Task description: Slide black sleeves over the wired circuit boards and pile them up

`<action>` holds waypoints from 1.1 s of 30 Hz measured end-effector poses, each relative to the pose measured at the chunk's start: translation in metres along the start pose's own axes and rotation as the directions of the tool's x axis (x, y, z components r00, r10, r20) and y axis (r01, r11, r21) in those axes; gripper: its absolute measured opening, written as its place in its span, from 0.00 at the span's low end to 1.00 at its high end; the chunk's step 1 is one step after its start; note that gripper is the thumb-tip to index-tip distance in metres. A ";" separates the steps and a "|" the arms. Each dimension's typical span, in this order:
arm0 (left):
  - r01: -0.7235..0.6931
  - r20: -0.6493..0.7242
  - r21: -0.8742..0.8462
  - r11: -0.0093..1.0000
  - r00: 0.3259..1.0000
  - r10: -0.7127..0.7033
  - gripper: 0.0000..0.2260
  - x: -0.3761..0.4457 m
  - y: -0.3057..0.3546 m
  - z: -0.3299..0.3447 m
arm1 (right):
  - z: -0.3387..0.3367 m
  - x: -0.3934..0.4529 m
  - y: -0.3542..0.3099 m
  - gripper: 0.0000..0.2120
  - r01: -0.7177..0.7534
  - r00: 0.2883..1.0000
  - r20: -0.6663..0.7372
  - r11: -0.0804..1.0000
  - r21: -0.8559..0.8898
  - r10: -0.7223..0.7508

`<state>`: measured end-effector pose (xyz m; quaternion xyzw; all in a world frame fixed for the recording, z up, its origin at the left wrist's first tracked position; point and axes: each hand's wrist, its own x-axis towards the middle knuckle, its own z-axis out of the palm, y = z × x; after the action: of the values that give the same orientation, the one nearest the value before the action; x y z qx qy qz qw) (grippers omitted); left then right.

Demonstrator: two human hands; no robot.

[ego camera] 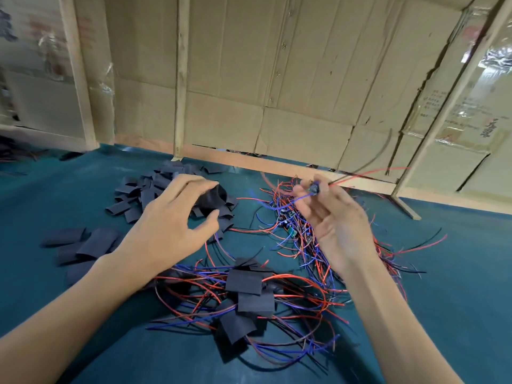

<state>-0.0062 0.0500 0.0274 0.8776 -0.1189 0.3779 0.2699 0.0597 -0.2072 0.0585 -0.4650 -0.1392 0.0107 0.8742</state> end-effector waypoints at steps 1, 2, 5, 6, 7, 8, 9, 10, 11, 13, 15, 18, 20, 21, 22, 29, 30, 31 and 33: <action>-0.037 0.000 0.011 0.999 0.999 0.037 0.19 0.000 0.003 -0.001 | -0.004 -0.005 0.006 0.06 0.006 1.000 -0.011 1.000 -0.009 -0.006; -0.070 0.012 0.018 0.997 0.997 0.070 0.19 -0.001 0.007 -0.001 | -0.007 -0.009 0.010 0.07 0.021 0.999 -0.035 1.000 -0.023 -0.022; -0.150 0.065 0.020 0.989 0.987 0.148 0.18 -0.002 0.015 -0.003 | -0.015 -0.017 0.013 0.07 0.087 0.992 -0.093 0.996 -0.016 -0.088; -0.175 0.073 0.027 0.984 0.982 0.173 0.18 -0.003 0.017 -0.004 | -0.016 -0.019 0.012 0.08 0.109 0.989 -0.098 0.994 0.003 -0.108; -0.200 0.071 0.035 0.979 0.978 0.198 0.17 -0.003 0.017 -0.004 | -0.015 -0.020 0.011 0.08 0.129 0.987 -0.100 0.991 0.022 -0.126; -0.215 0.071 0.040 0.976 0.975 0.211 0.17 -0.004 0.017 -0.004 | -0.014 -0.020 0.010 0.08 0.144 0.985 -0.099 0.989 0.039 -0.139; -0.224 0.064 0.043 0.974 0.973 0.221 0.17 -0.004 0.017 -0.004 | -0.012 -0.021 0.009 0.08 0.155 0.984 -0.095 0.987 0.051 -0.150; -0.226 0.057 0.047 0.973 0.973 0.223 0.17 -0.004 0.017 -0.005 | -0.011 -0.021 0.008 0.08 0.164 0.984 -0.086 0.985 0.058 -0.159; -0.233 0.042 0.051 0.971 0.972 0.231 0.17 -0.003 0.017 -0.006 | -0.009 -0.022 0.007 0.08 0.170 0.984 -0.072 0.984 0.059 -0.166; -0.255 0.015 0.062 0.965 0.967 0.254 0.17 -0.001 0.017 -0.006 | -0.006 -0.024 0.006 0.08 0.183 0.983 -0.031 0.982 0.046 -0.182; -0.271 0.014 0.069 0.960 0.962 0.271 0.16 -0.001 0.017 -0.005 | -0.004 -0.025 0.005 0.09 0.202 0.979 0.005 0.979 0.035 -0.202; -0.116 0.026 -0.055 0.992 0.993 0.117 0.13 -0.004 0.023 -0.004 | -0.003 -0.026 0.005 0.09 0.212 0.976 0.038 0.977 0.017 -0.212; 0.107 0.064 -0.251 0.962 0.994 -0.094 0.14 -0.003 0.024 -0.001 | -0.002 -0.027 0.006 0.10 0.191 0.981 0.032 0.981 -0.003 -0.191; 0.202 0.102 -0.394 0.897 0.979 -0.176 0.13 -0.002 0.023 0.000 | -0.002 -0.027 0.007 0.10 0.176 0.984 0.026 0.984 -0.013 -0.175; 0.268 0.142 -0.502 0.822 0.964 -0.227 0.08 0.000 0.023 -0.001 | -0.002 -0.027 0.008 0.09 0.159 0.987 0.025 0.987 -0.019 -0.159; 0.218 0.587 -0.269 0.938 0.809 -0.020 0.26 0.003 0.037 -0.005 | 0.004 -0.032 0.022 0.10 0.099 0.991 0.099 0.994 -0.047 -0.094; 0.204 0.637 -0.230 0.952 0.771 -0.012 0.23 0.003 0.037 -0.002 | 0.005 -0.032 0.024 0.10 0.087 0.991 0.110 0.995 -0.047 -0.081; 0.208 0.666 -0.226 0.952 0.746 -0.005 0.18 0.002 0.037 0.001 | 0.006 -0.033 0.025 0.10 0.073 0.990 0.122 0.996 -0.047 -0.067; 0.263 0.672 -0.284 0.922 0.741 -0.004 0.08 0.002 0.038 0.003 | 0.007 -0.034 0.028 0.11 0.039 0.990 0.139 0.998 -0.041 -0.033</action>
<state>-0.0190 0.0173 0.0417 0.8952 -0.2093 -0.0053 0.3935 0.0279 -0.1907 0.0318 -0.4794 -0.2079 0.0238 0.8523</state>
